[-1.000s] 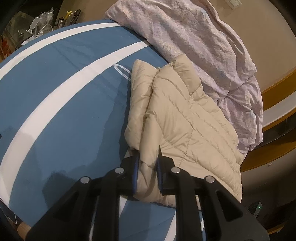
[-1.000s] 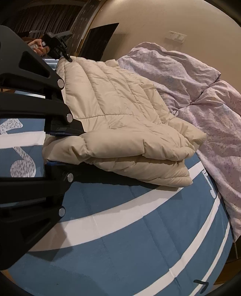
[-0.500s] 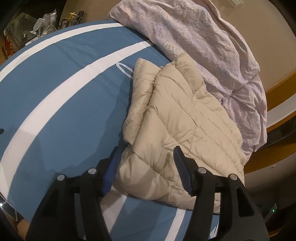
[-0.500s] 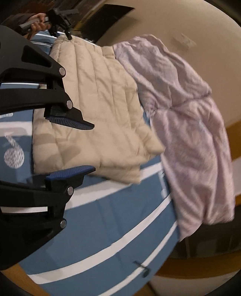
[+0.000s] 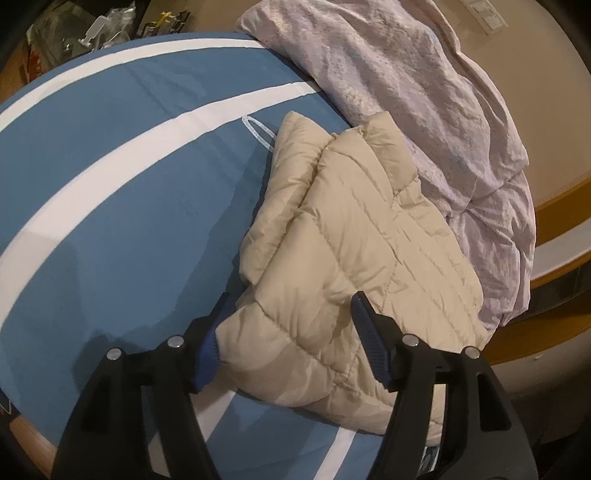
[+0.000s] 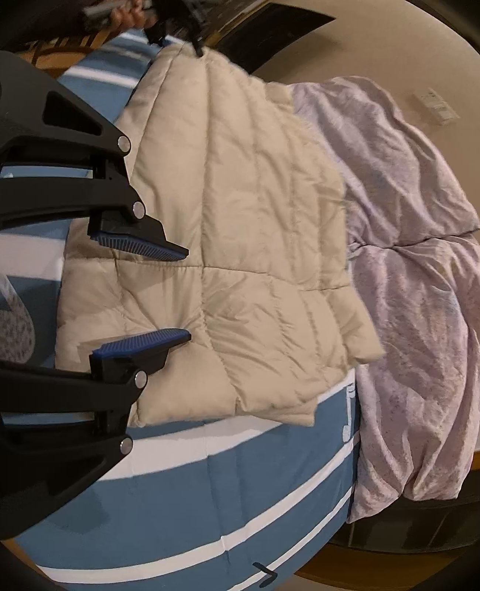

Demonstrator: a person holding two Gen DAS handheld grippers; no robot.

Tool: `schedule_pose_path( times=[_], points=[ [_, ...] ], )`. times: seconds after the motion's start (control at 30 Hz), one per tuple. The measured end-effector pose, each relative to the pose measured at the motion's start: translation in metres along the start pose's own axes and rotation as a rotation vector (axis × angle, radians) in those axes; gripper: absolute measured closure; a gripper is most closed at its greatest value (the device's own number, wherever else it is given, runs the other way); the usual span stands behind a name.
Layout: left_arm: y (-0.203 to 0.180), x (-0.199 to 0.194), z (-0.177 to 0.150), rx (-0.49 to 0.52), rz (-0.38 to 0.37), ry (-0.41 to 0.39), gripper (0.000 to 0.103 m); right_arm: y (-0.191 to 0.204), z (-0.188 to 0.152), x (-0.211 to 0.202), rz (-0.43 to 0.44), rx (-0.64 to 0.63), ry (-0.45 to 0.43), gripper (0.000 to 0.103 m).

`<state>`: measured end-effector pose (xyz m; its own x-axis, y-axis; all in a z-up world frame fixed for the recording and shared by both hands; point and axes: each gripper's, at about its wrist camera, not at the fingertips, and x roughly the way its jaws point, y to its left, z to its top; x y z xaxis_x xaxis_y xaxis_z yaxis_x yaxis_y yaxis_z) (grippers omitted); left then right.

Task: Fold large clothes

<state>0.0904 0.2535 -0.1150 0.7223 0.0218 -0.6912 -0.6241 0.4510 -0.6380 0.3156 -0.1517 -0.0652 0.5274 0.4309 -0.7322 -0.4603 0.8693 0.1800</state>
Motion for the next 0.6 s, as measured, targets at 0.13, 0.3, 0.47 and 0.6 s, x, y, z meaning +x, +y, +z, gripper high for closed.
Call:
schedule_pose_path(
  times=[0.13, 0.3, 0.47, 0.6],
  points=[
    [0.001, 0.006, 0.001, -0.030, -0.005, -0.008, 0.038, 0.001, -0.004, 0.006, 0.001, 0.005, 0.002, 0.062],
    [0.001, 0.011, 0.003, -0.063, -0.027, -0.015, 0.049, -0.002, -0.004, 0.008, 0.025, 0.025, 0.011, 0.062],
    [-0.002, 0.015, 0.004, -0.080, -0.059, -0.014, 0.071, -0.002, -0.005, 0.009, 0.026, 0.019, 0.012, 0.062],
    [-0.015, 0.005, 0.007, -0.073, -0.122, -0.035, 0.086, 0.000, -0.005, 0.009, 0.017, 0.004, 0.013, 0.062]
  ],
)
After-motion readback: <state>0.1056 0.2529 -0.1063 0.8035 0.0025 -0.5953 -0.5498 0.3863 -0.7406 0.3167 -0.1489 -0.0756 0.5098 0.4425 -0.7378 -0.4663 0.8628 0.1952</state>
